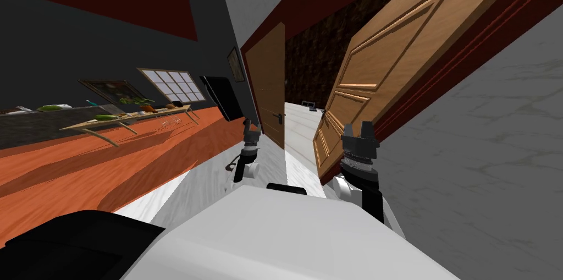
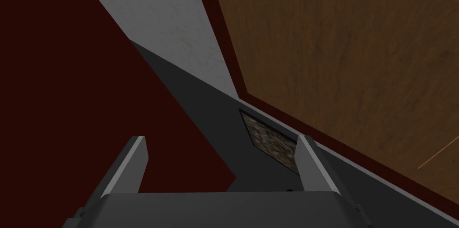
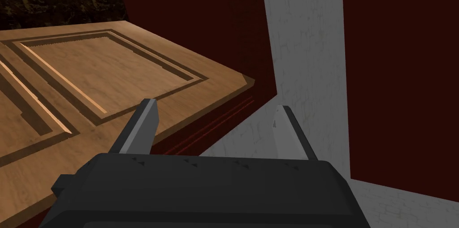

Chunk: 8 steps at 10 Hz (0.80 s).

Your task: Push the door open

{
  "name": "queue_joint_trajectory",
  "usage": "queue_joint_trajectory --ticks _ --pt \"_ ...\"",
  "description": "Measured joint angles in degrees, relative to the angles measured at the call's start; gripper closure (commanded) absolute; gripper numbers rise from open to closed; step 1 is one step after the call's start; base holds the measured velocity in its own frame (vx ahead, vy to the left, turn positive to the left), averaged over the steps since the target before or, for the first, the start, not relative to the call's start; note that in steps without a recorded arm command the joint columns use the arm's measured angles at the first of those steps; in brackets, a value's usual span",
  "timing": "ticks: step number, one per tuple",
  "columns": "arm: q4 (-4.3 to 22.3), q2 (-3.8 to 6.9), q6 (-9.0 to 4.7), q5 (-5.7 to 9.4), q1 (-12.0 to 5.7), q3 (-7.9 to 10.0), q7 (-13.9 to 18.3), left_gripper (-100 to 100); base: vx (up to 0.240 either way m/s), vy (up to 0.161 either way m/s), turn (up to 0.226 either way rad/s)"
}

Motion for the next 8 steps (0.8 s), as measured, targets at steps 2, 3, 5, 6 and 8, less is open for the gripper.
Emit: queue_joint_trajectory --ticks 2,3,5,6,8 --pt "3.2 0.2 0.4 -0.48 -1.8 -0.85 0.3 -100 0.101 0.092 -0.028" --pt "4.7 0.39 0.46 -0.67 -2.62 -1.22 0.5 -100 0.086 0.085 -0.03" --pt "8.3 0.57 0.58 -1.14 -4.83 -2.0 0.9 -100 0.095 0.106 -0.03" --pt "10.2 0.95 0.56 -1.23 -5.95 -2.17 1.2 -100 0.086 0.107 -0.03" --pt "12.5 1.02 1.29 -1.62 -7.36 -2.87 1.5 -100 0.059 0.063 -0.014"
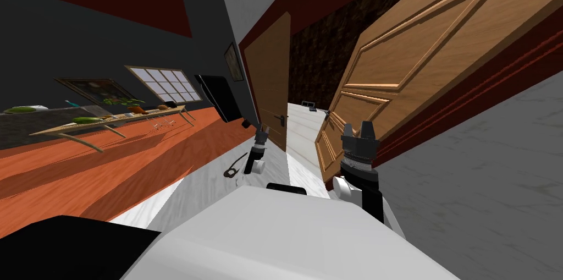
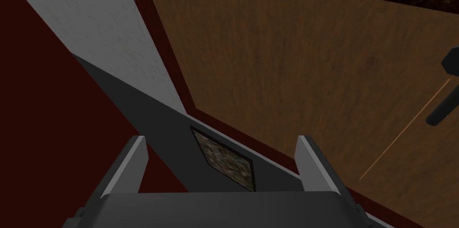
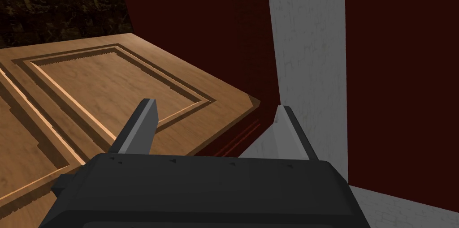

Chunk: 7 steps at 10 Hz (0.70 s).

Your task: Push the door open

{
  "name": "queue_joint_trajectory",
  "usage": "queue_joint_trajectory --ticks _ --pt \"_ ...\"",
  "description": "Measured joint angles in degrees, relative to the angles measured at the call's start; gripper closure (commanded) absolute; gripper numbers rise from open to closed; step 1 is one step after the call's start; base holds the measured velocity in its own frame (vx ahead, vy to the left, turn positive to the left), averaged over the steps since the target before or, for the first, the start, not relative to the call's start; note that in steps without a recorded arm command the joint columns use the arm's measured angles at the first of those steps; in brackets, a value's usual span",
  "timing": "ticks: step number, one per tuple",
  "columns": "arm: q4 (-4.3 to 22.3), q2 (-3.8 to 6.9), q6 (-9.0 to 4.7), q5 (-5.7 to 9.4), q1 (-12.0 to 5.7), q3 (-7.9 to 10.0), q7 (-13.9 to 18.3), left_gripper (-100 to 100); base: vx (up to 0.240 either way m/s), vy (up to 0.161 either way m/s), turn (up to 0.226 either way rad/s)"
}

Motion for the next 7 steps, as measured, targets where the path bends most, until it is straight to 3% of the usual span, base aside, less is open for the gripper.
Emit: queue_joint_trajectory --ticks 5,7 --pt "7.8 0.28 0.31 -0.85 -4.44 -1.43 0.8 -100 0.071 0.075 -0.026" --pt "10.6 0.62 1.63 -1.21 -7.04 -2.06 1.4 -100 0.078 0.095 -0.023"
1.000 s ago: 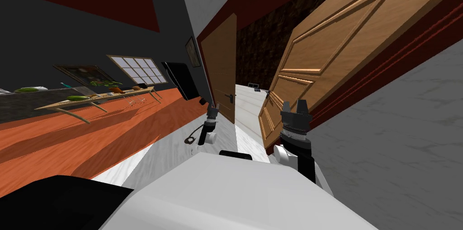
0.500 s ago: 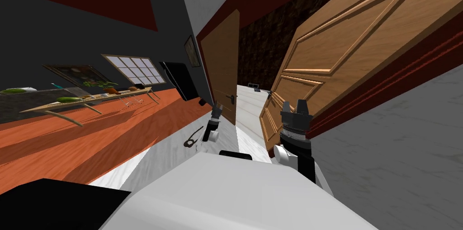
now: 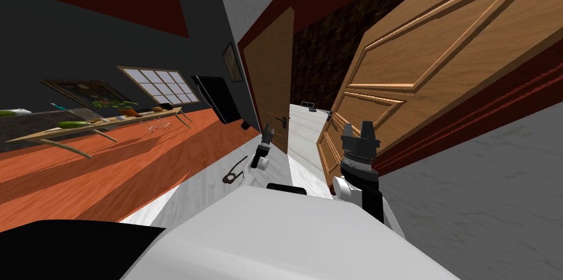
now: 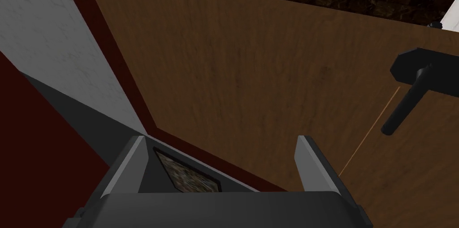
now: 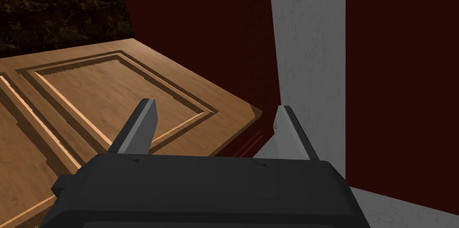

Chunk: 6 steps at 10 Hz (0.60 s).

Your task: Push the door open

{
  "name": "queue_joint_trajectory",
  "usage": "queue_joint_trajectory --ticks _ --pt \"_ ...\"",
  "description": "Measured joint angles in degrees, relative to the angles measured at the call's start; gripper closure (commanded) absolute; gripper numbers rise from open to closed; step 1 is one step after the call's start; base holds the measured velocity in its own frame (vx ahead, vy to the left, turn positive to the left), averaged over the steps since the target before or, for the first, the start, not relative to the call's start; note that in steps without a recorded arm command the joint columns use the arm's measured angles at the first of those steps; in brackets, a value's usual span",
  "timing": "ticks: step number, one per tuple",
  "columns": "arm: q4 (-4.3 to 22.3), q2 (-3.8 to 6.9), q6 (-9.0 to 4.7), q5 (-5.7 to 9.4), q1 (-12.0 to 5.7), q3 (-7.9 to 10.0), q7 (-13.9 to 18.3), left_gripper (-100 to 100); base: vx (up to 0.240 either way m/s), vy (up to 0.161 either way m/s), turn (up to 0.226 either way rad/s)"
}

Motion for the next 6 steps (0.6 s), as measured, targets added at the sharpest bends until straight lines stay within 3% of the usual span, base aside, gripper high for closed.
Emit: queue_joint_trajectory --ticks 2,5,6 --pt "3.3 -0.35 0.16 -0.39 -1.82 -0.53 0.0 -100 0.072 0.067 -0.023" --pt "7.7 -0.23 -0.11 -0.9 -3.88 -1.48 0.5 -100 0.048 0.067 -0.02" --pt "9.9 -0.08 -0.15 -1.04 -5.27 -1.73 0.8 -100 0.086 0.098 -0.04"
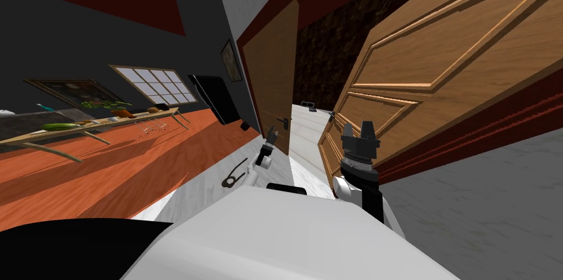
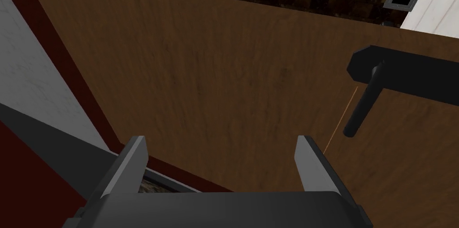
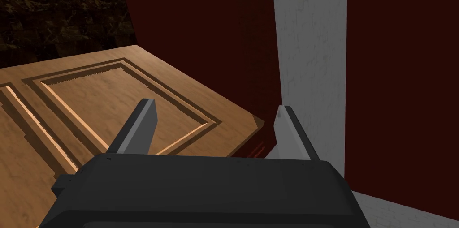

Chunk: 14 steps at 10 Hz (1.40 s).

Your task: Push the door open

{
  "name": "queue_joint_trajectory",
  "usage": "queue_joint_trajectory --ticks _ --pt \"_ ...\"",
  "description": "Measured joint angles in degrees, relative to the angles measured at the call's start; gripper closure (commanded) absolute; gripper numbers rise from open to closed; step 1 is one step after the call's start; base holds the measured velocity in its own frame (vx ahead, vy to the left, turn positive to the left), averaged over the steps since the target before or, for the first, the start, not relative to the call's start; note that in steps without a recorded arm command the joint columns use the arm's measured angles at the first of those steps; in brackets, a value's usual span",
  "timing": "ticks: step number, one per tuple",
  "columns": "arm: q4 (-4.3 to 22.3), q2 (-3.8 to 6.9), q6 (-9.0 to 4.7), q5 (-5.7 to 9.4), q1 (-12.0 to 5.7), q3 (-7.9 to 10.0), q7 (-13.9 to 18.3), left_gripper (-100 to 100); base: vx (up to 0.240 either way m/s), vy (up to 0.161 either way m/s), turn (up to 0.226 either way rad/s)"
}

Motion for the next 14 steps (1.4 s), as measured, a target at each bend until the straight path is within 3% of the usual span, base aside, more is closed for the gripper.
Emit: queue_joint_trajectory --ticks 3,4,8,14 --pt "5.1 -0.03 1.15 -0.73 -3.55 -1.29 0.7 -100 0.088 0.1 -0.028" --pt "5.8 0.03 1.45 -0.84 -4.01 -1.49 0.9 -100 0.05 0.059 -0.012" --pt "12.9 -0.65 2.22 -1.76 -8.55 -2.92 1.4 -100 0.077 0.093 -0.028" --pt "21.1 -1.06 2.46 -2.68 -12.77 -4.49 2.2 -100 0.065 0.07 -0.022"
